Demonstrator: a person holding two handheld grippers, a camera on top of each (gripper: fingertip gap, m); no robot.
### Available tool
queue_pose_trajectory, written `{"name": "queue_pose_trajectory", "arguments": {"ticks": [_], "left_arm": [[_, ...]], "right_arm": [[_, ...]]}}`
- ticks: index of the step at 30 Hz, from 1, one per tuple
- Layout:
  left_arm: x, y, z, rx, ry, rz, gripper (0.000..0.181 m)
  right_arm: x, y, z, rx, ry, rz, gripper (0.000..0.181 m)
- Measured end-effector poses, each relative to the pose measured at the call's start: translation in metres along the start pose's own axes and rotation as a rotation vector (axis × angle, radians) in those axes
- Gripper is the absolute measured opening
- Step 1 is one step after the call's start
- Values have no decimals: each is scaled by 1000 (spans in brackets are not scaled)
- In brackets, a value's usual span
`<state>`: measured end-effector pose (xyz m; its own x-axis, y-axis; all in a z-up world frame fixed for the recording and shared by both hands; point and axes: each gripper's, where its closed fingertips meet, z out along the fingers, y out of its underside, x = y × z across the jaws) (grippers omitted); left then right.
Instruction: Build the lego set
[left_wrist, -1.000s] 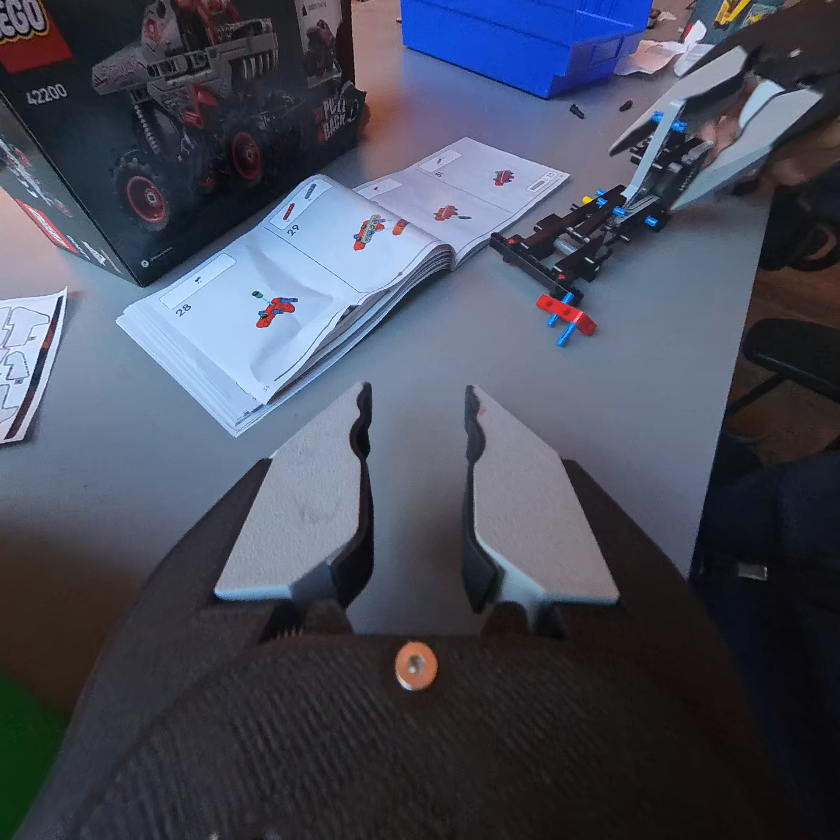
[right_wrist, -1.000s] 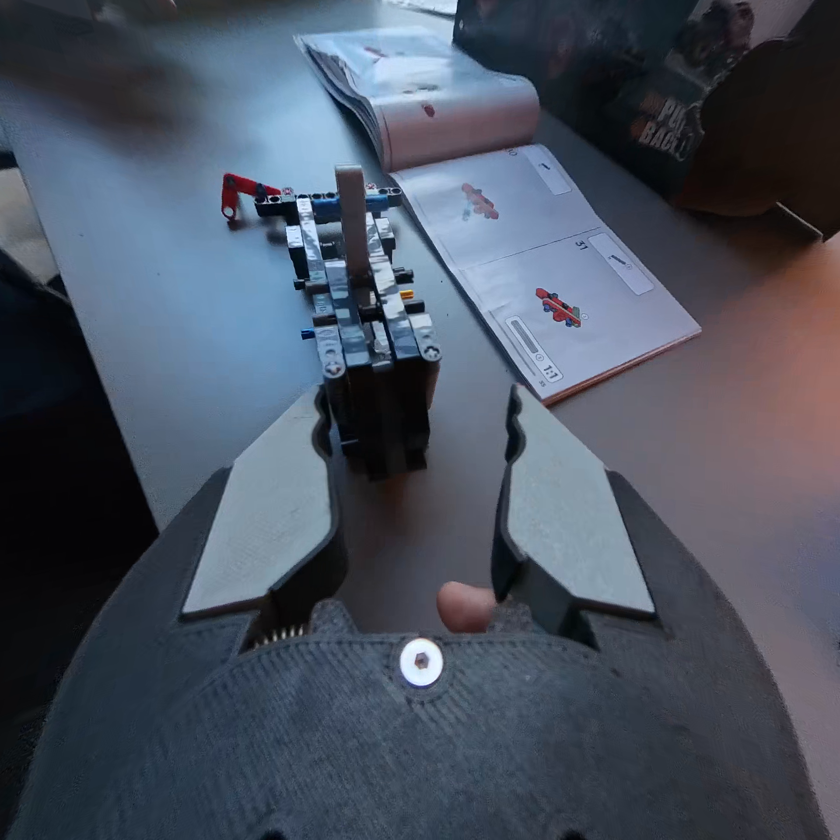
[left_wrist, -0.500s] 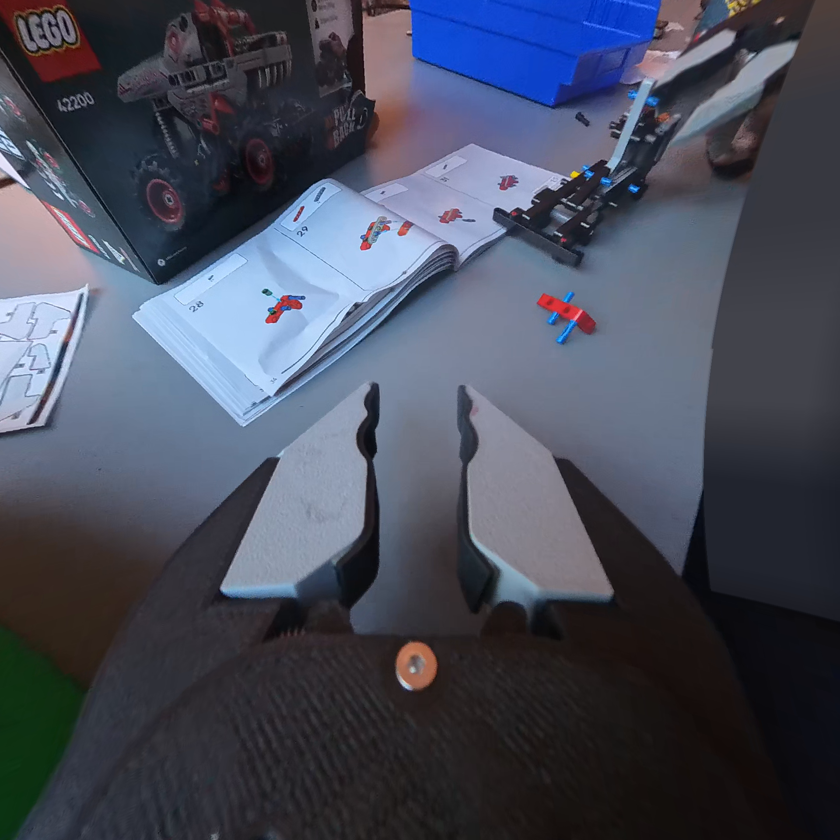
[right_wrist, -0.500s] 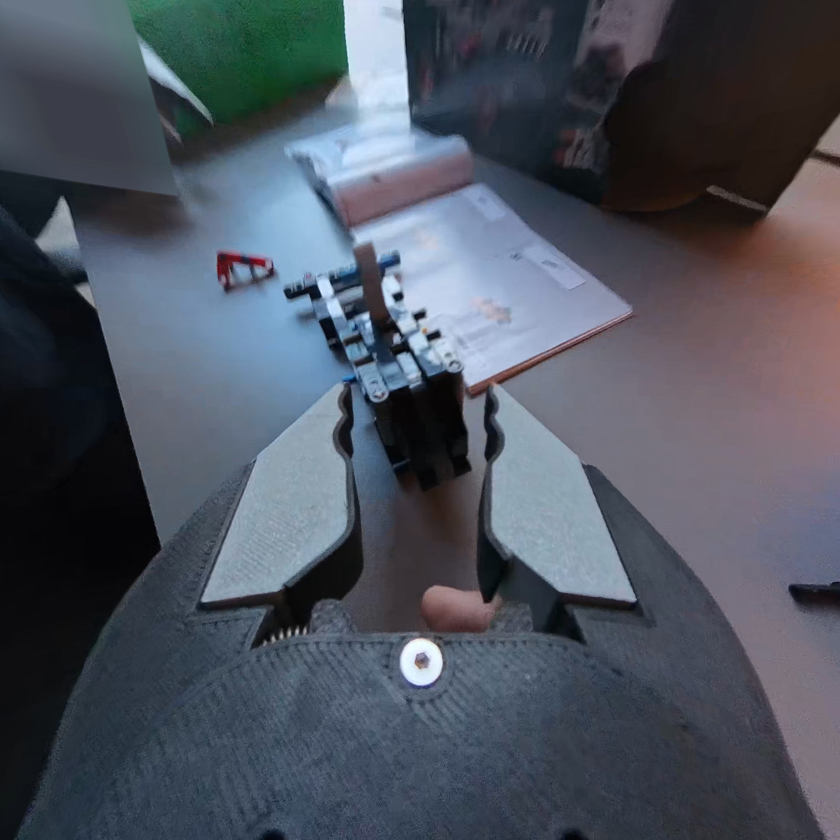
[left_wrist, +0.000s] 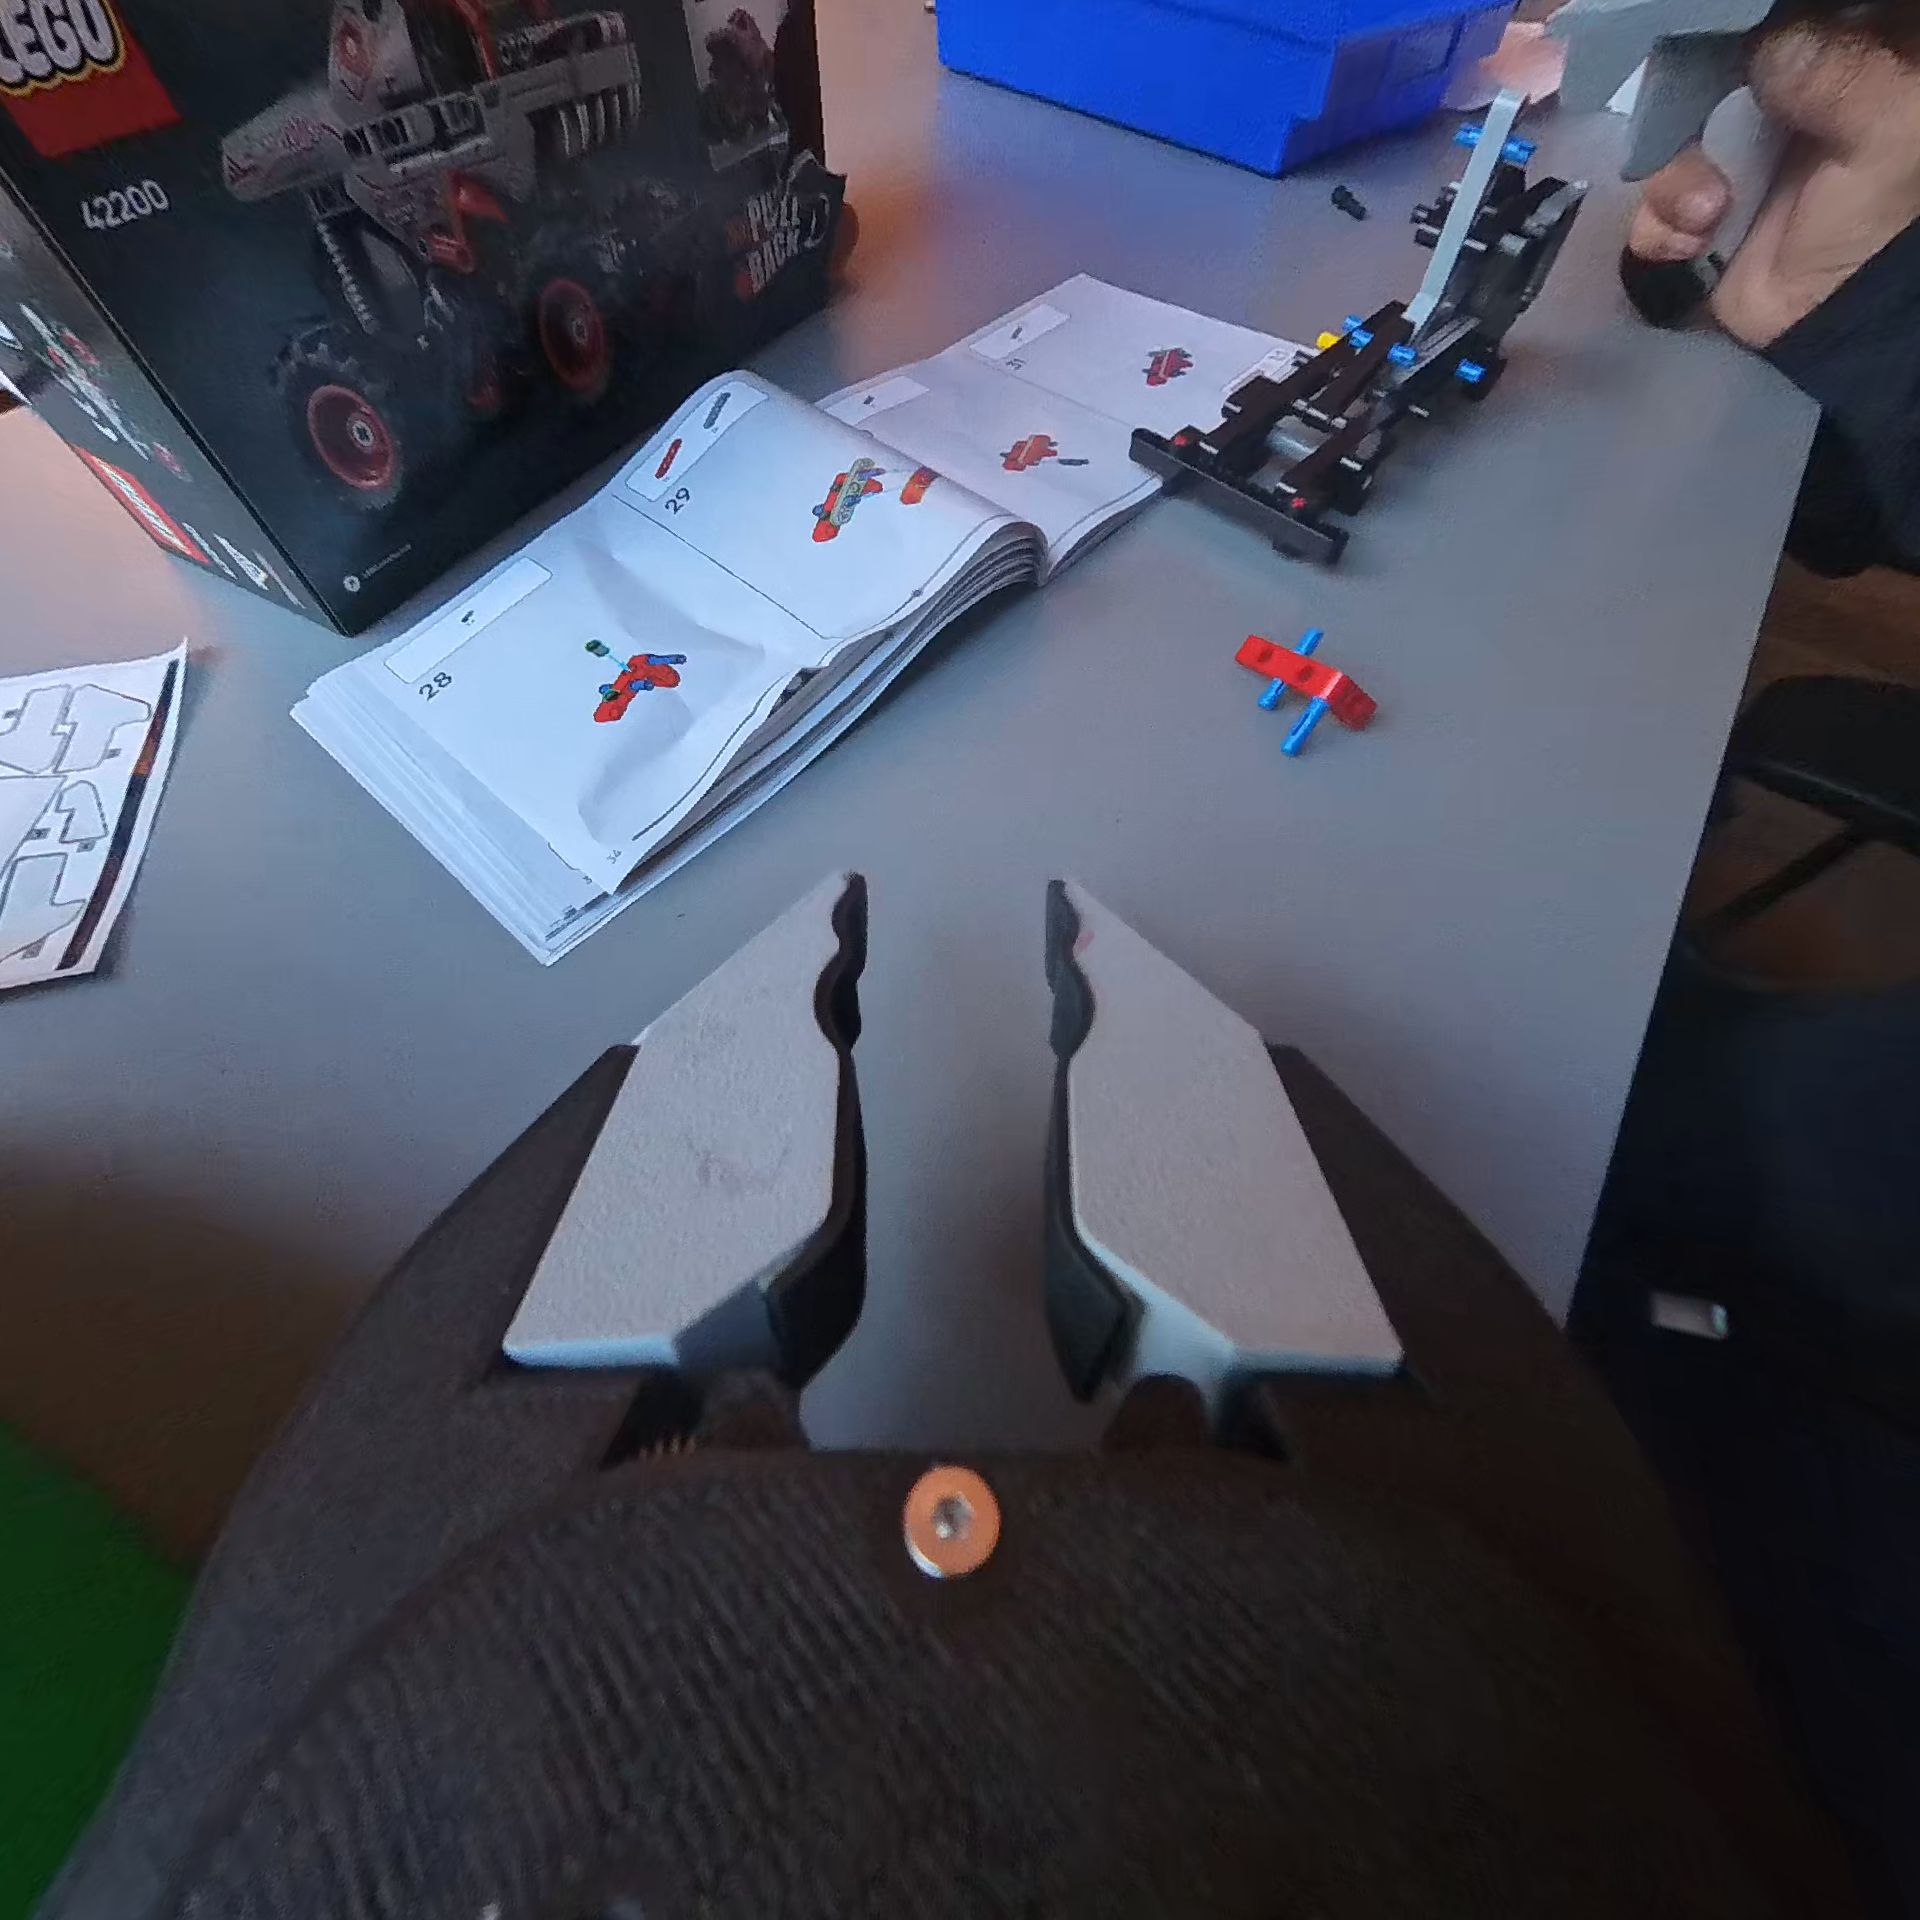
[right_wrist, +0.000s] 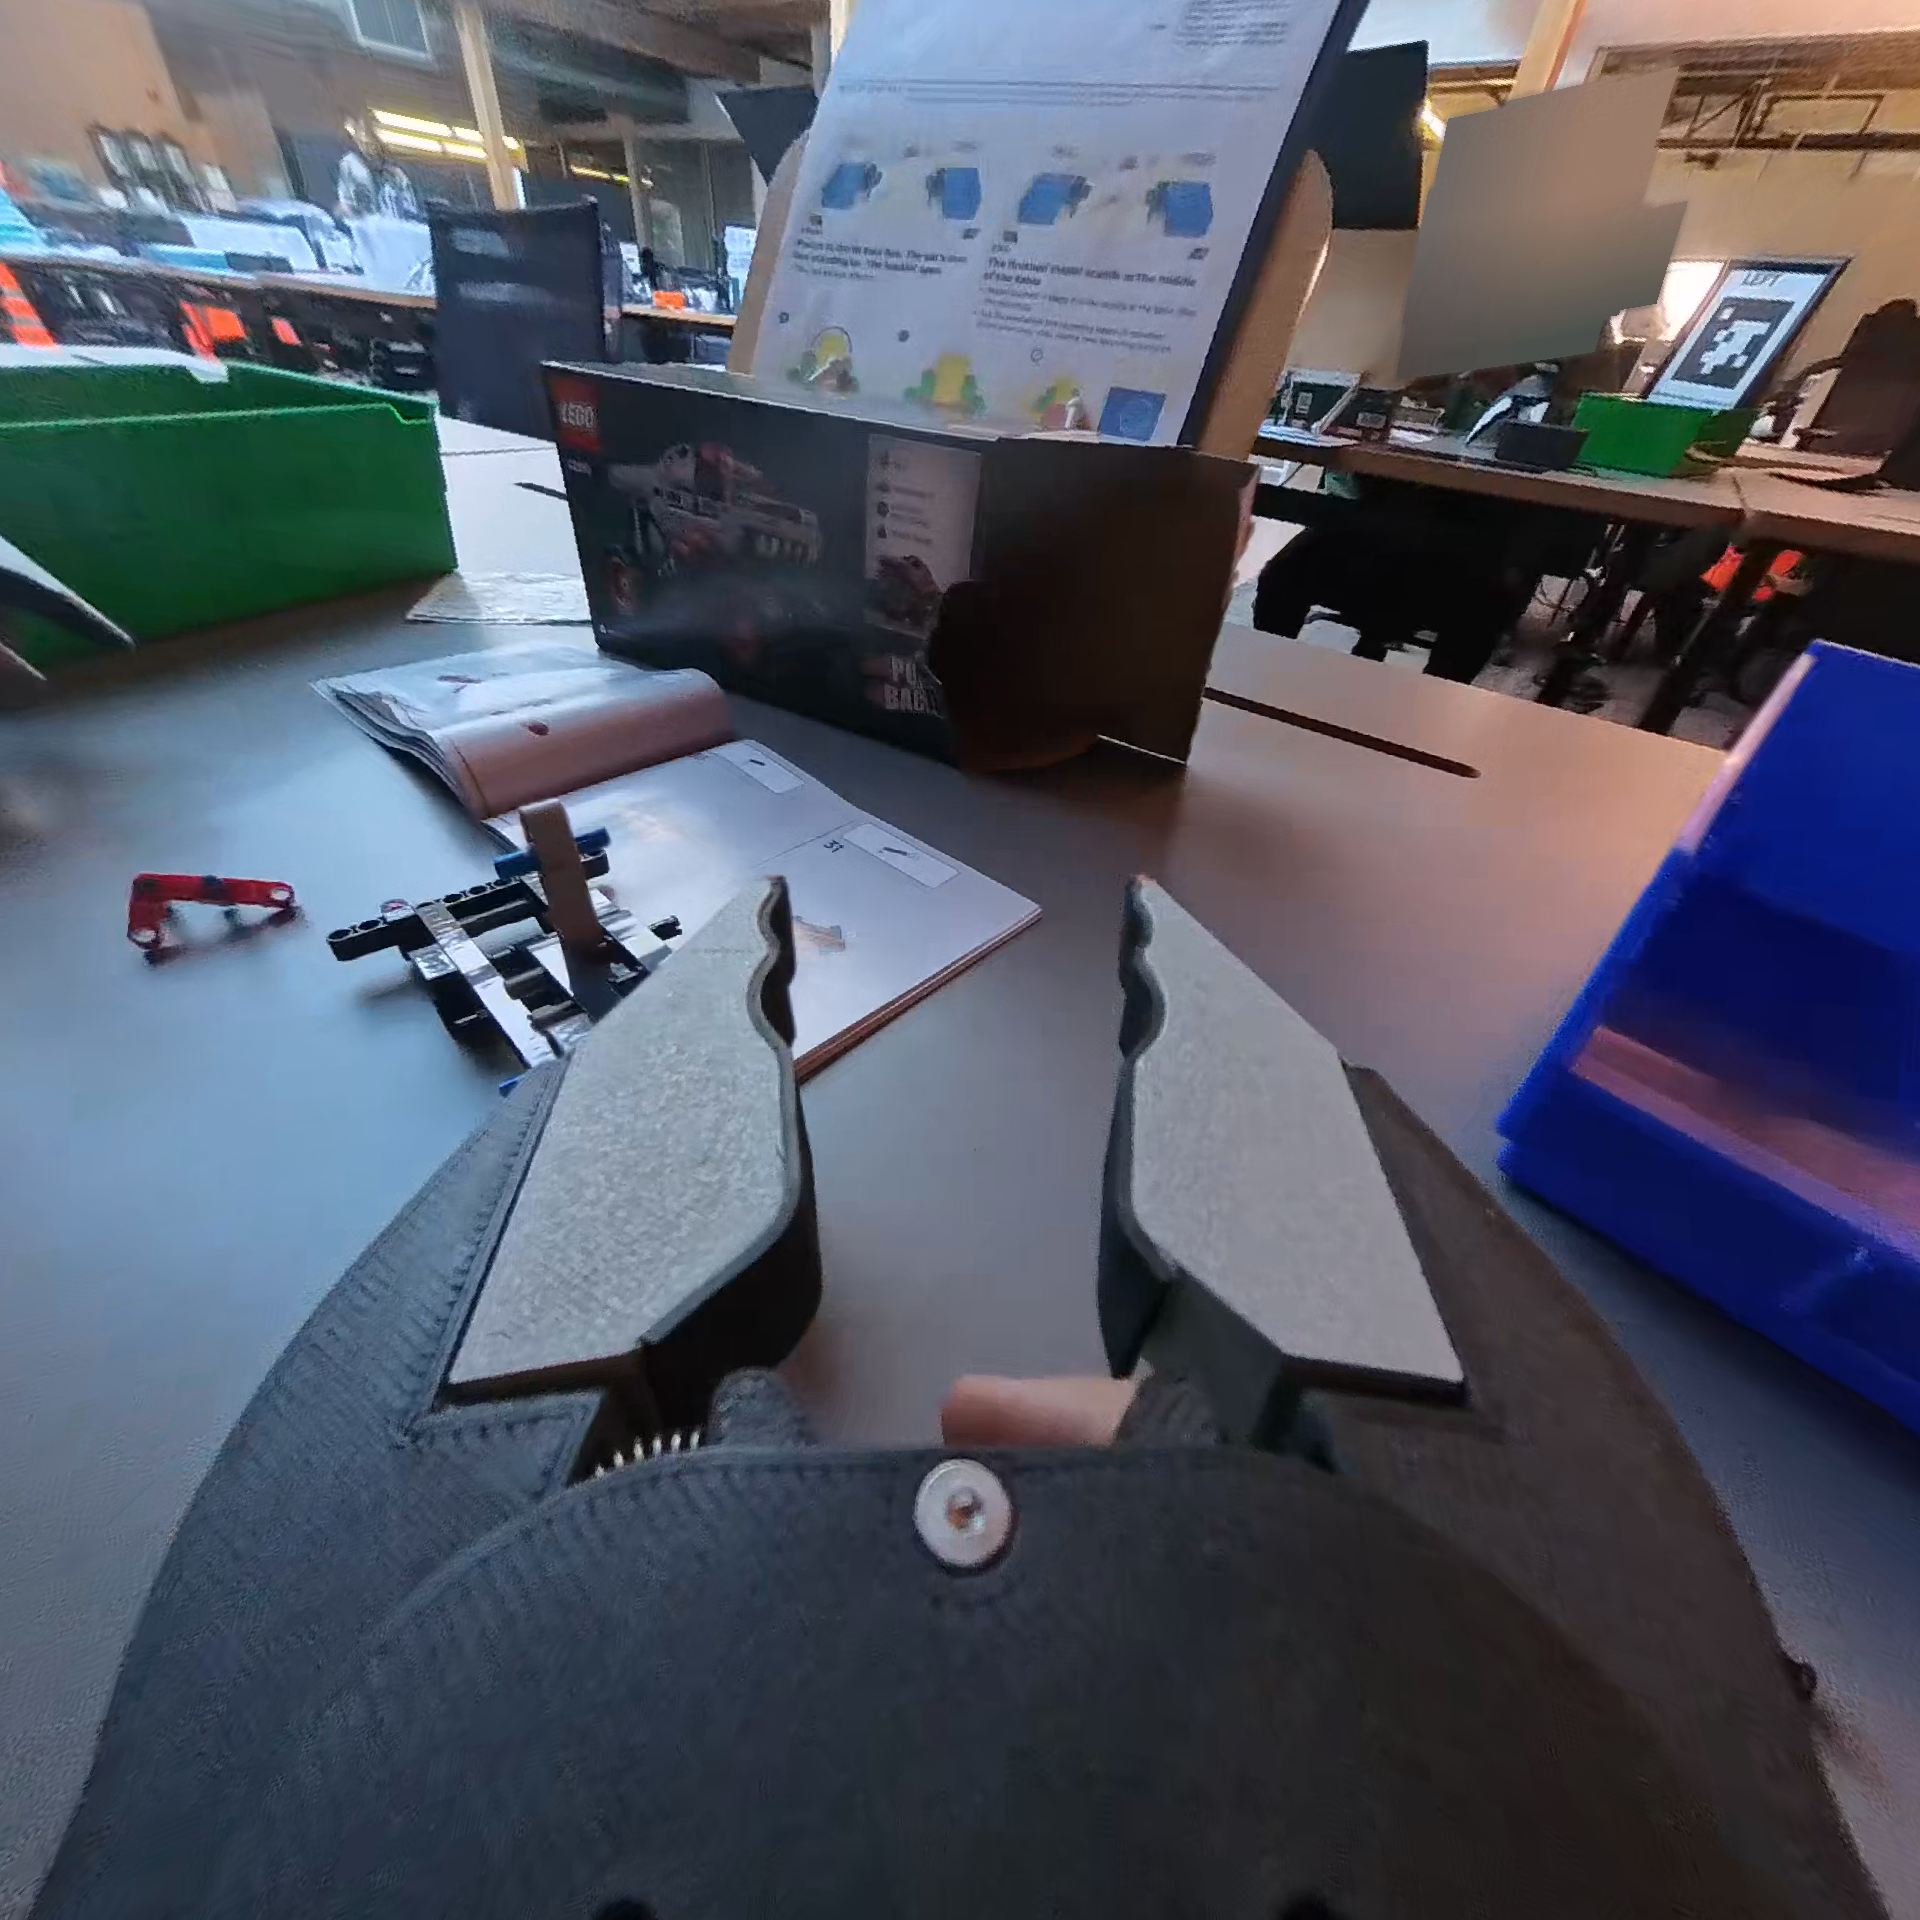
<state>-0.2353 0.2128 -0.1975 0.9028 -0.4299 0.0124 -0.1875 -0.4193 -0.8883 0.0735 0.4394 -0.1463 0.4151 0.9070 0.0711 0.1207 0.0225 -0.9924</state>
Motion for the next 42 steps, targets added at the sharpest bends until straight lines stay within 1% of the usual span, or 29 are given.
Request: {"name": "queue_pose_trajectory", "arguments": {"ticks": [3,7,13,15,18,21,25,30,34,38,39,40,41,42], "left_arm": [[1,2,2,-18,4,7,31],[1,4,3,-33,-22,40,32],[0,12,9,-102,-82,101,29],[4,15,11,-122,-61,118,30],[20,19,11,-138,51,154,32],[28,23,9,-154,107,171,31],[25,20,6,-131,96,147,29],[23,17,2,-101,78,128,29],[24,17,2,-95,71,150,28],[29,16,1,-90,102,162,25],[30,13,-2,-60,110,167,24],[28,6,-9,-3,87,155,22],[27,-2,-20,68,79,125,19],[32,-9,-33,126,113,95,17]], "right_arm": [[5,-3,-2,17,18,17,61],[13,-11,-12,70,82,23,61],[27,-9,-15,61,169,23,62],[34,-10,-18,67,212,27,62],[48,-10,-24,67,297,18,62],[59,-2,-23,21,359,15,62],[71,10,-21,-48,419,35,63],[74,12,-19,-77,452,-1,62],[67,0,-24,-4,433,-10,61],[59,-14,-29,89,383,0,61],[56,-17,-29,102,370,1,61],[54,-18,-30,113,358,2,60],[51,-20,-30,123,345,2,59],[48,-21,-30,133,327,7,59]]}}
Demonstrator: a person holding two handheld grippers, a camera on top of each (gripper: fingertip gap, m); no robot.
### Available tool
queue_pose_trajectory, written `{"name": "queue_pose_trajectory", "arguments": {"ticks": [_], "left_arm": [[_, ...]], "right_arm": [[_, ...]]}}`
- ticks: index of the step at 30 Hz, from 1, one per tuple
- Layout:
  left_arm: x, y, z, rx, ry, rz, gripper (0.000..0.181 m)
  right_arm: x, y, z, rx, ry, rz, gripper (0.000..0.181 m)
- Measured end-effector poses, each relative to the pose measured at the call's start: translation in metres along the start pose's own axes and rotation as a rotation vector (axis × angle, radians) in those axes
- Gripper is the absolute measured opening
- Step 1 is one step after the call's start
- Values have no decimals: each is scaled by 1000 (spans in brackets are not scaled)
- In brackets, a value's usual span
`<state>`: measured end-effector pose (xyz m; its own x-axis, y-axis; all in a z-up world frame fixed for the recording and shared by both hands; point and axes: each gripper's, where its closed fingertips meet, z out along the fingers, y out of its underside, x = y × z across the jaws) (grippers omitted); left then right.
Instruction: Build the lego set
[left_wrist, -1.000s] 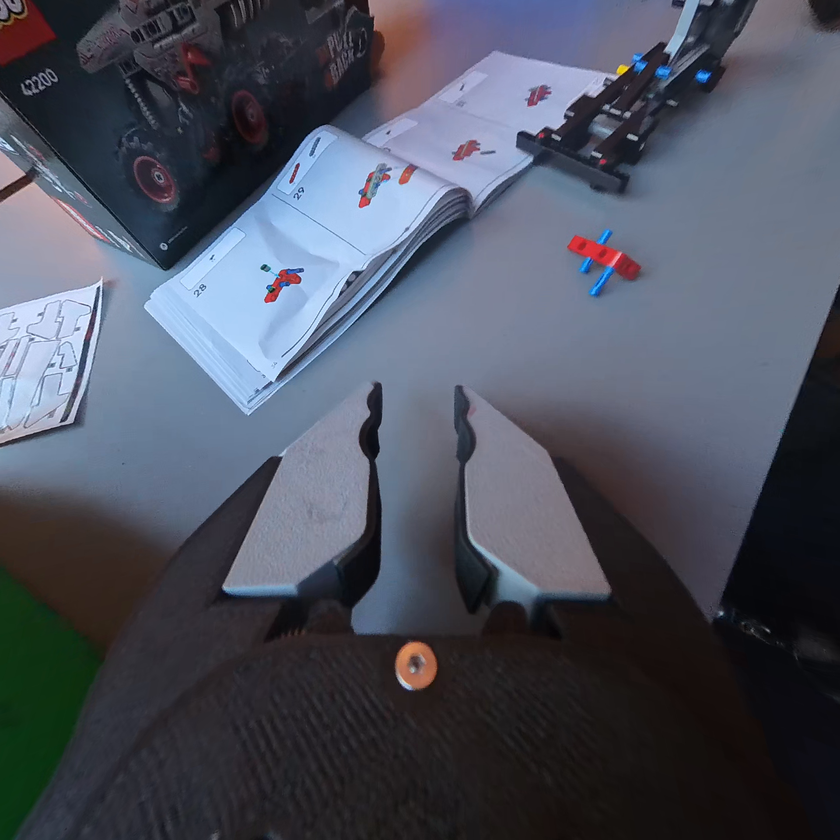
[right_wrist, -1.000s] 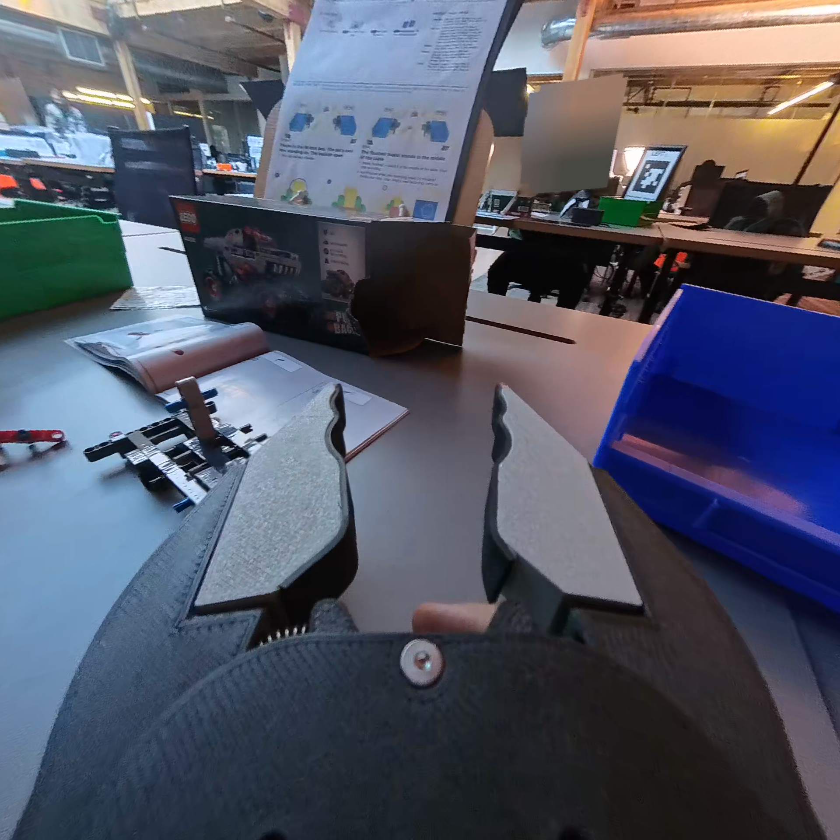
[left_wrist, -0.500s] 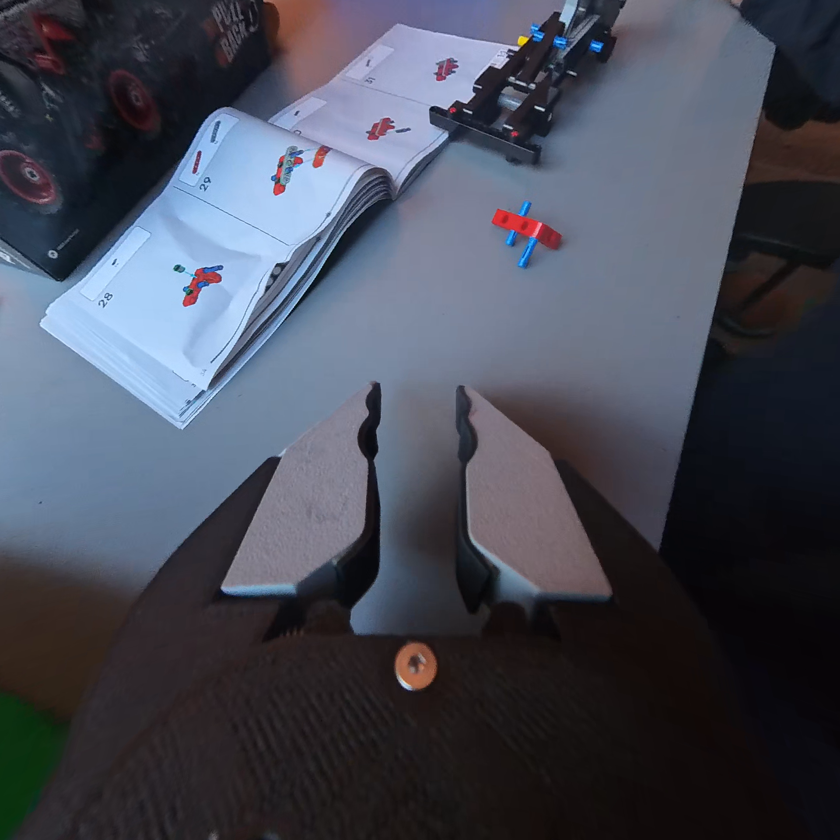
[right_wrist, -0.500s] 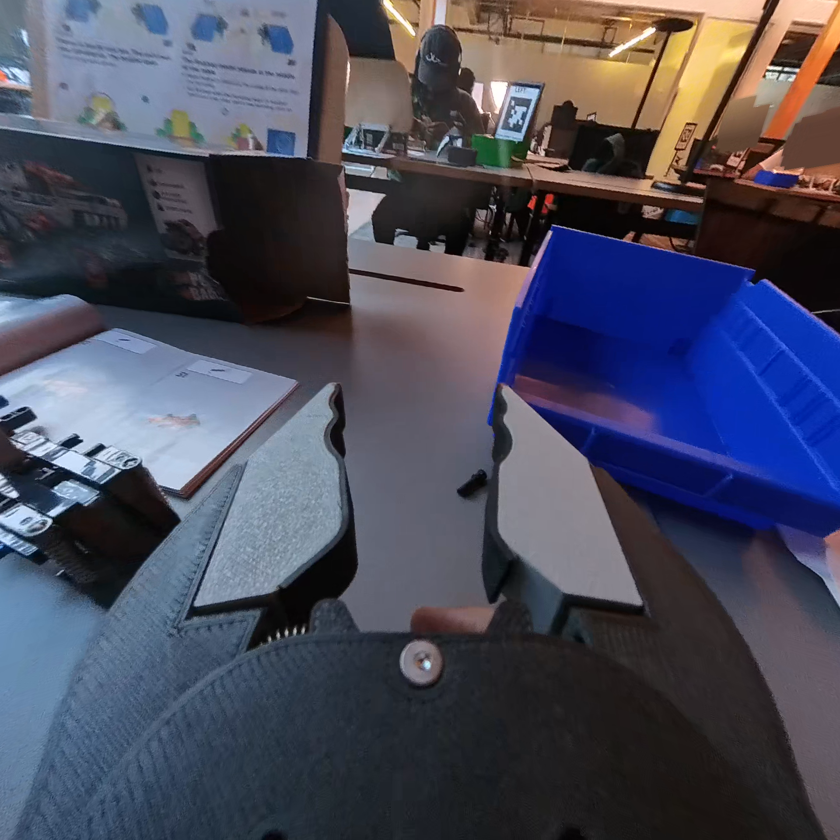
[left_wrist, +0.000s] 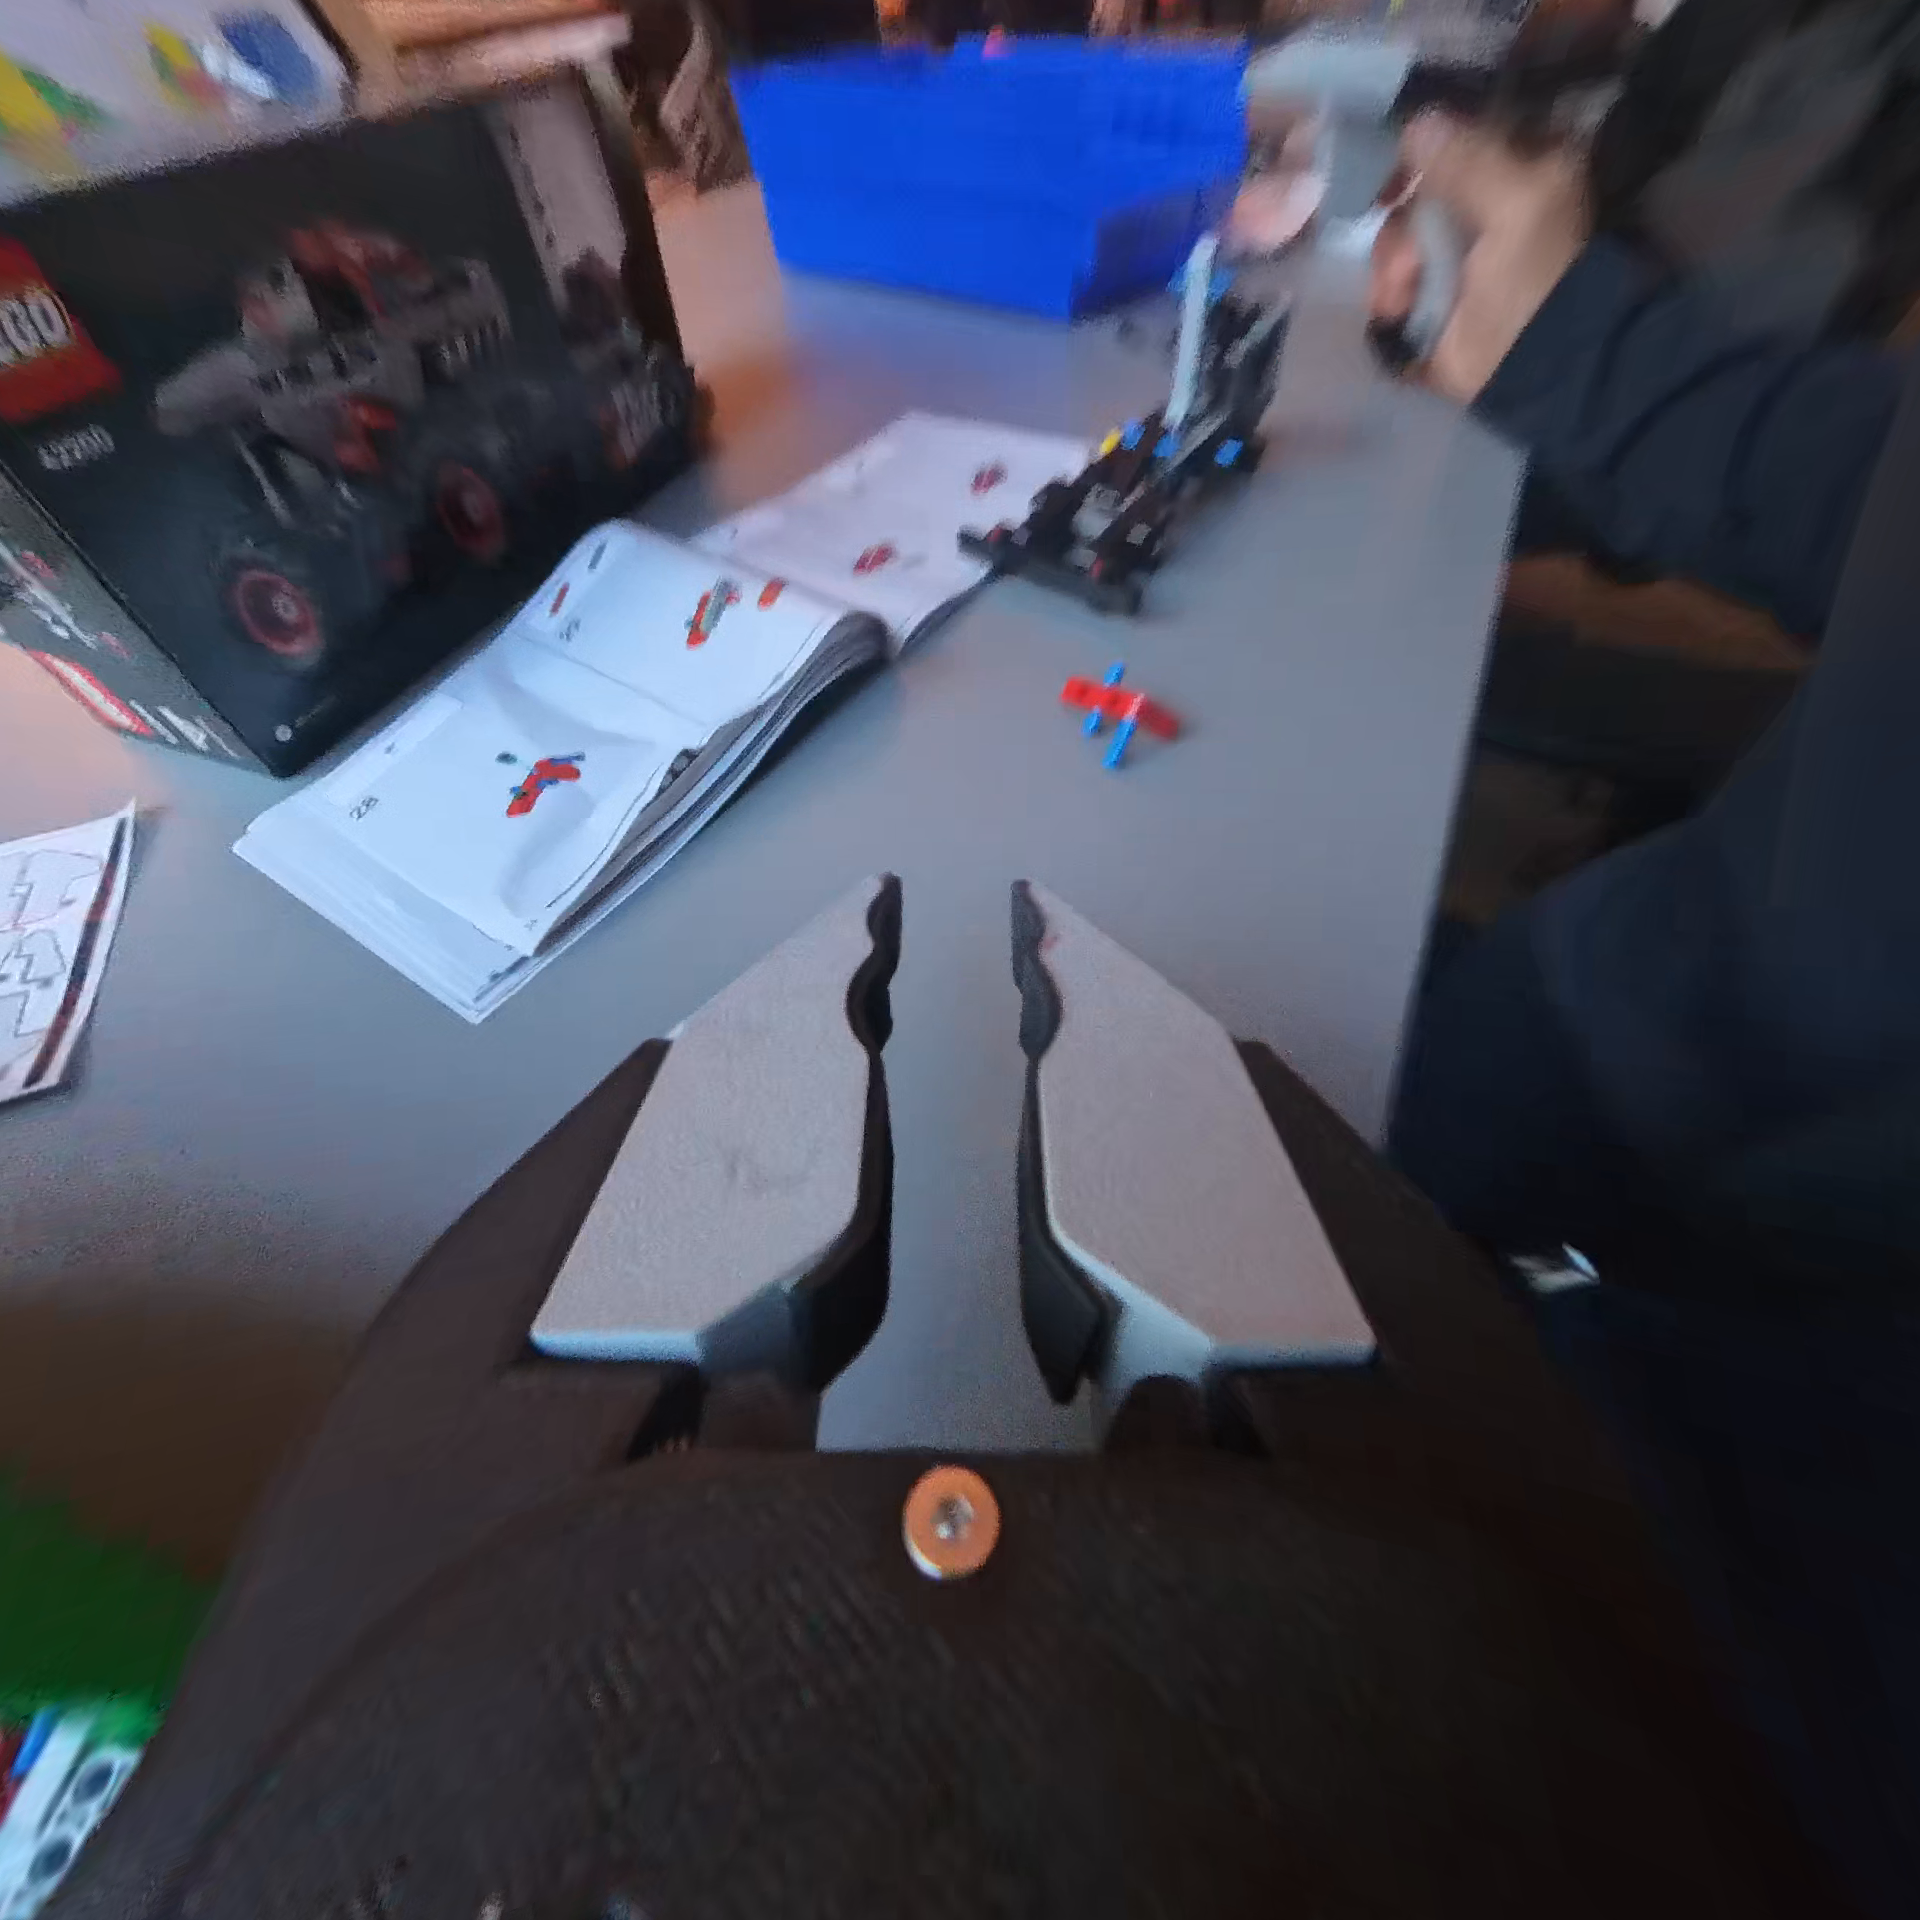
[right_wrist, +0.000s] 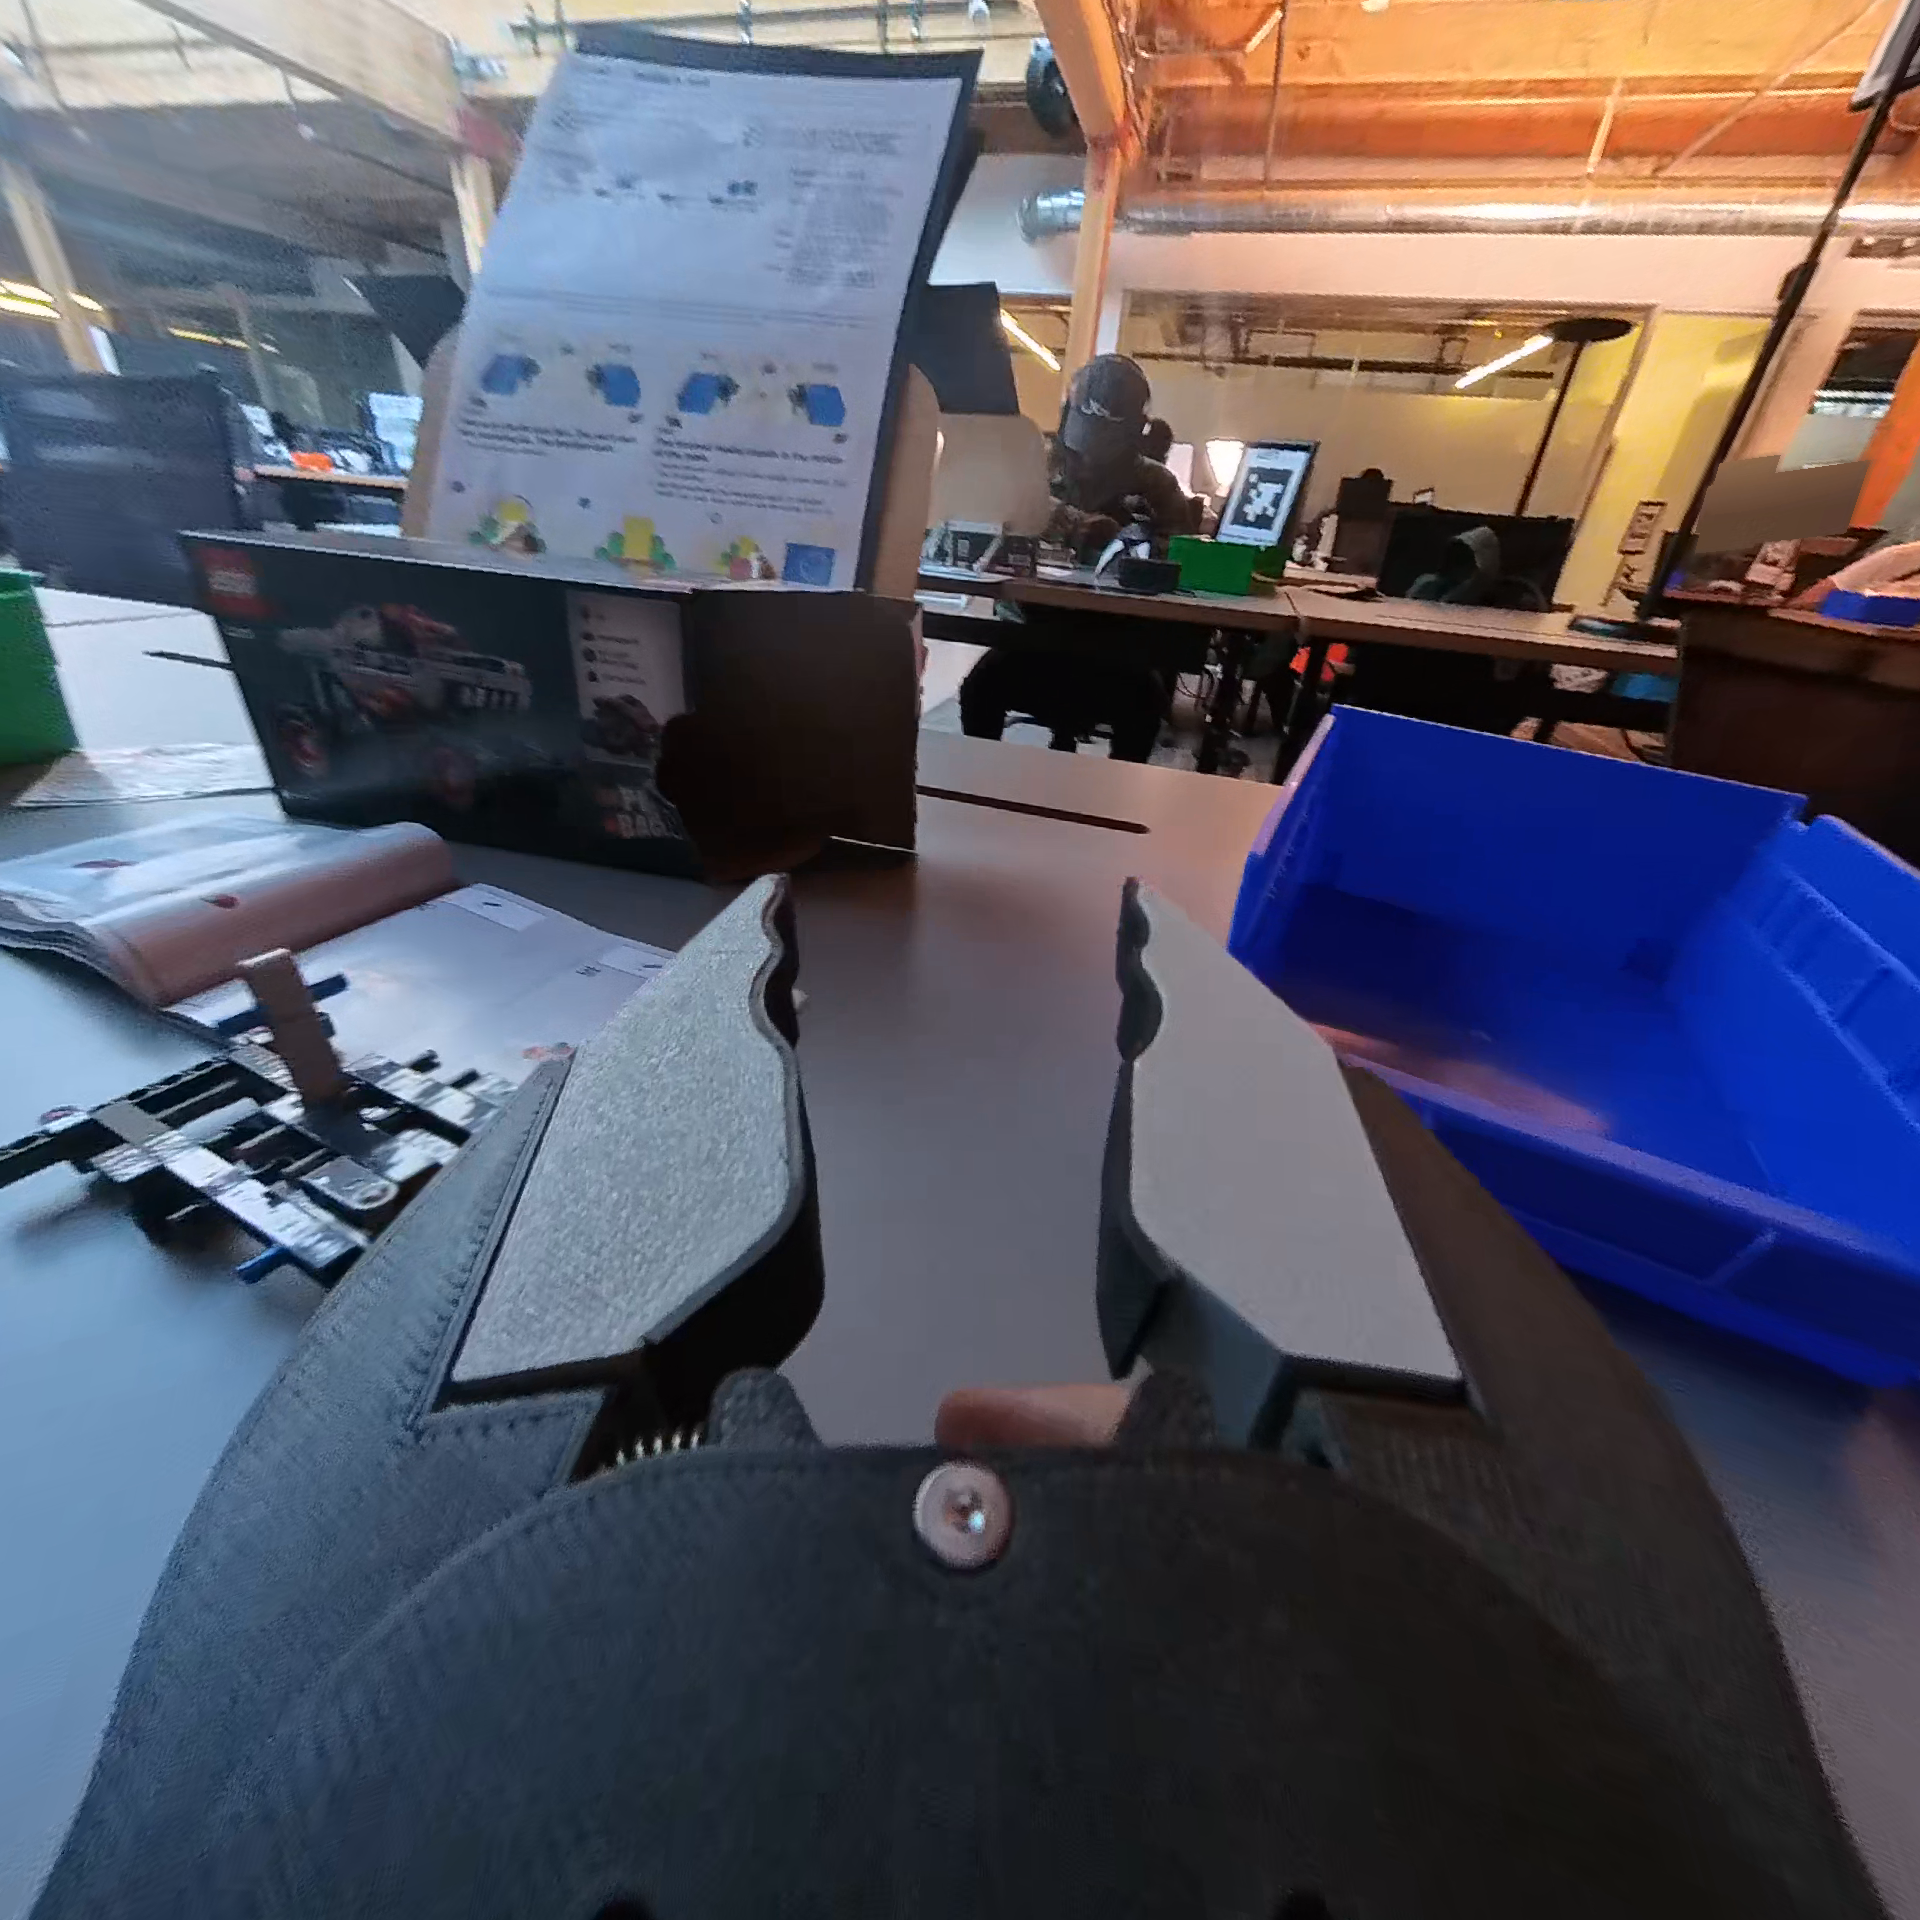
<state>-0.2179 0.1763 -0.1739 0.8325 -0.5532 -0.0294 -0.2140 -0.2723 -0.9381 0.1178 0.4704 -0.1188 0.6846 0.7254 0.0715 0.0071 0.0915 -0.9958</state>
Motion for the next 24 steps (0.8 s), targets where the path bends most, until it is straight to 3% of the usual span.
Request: {"name": "queue_pose_trajectory", "arguments": {"ticks": [2,5,7,9,12,13,14,15,16,17,19,22,24], "left_arm": [[-5,-13,-32,11,-2,-48,20],[-52,-20,-86,-63,-189,-87,27],[-87,-1,-113,-224,-255,-123,28],[-119,31,-128,-422,-266,-197,42],[-122,90,-126,-736,-35,-354,40],[-118,106,-124,-822,42,-410,27],[-118,106,-117,-824,126,-474,36],[-127,108,-116,-860,129,-509,16],[-153,118,-122,-933,12,-432,0],[-171,117,-124,-959,-42,-333,1],[-162,96,-111,-853,105,-280,26],[-150,77,-102,-775,257,-300,30],[-154,83,-101,-802,242,-230,35]], "right_arm": [[-5,-2,-1,14,-43,26,60],[-9,-5,-2,36,-78,50,61],[-9,-8,-3,52,-81,51,60],[-9,-9,-4,57,-83,54,60],[-6,-6,-2,44,-71,55,60],[-4,-5,-1,35,-64,53,60],[-3,-2,1,20,-53,49,59],[-1,1,3,0,-41,42,59],[0,4,5,-19,-32,30,58],[1,8,7,-40,-23,15,57],[3,18,13,-99,-4,-2,57],[12,32,17,-181,58,-26,56],[18,38,18,-218,104,-39,56]]}}
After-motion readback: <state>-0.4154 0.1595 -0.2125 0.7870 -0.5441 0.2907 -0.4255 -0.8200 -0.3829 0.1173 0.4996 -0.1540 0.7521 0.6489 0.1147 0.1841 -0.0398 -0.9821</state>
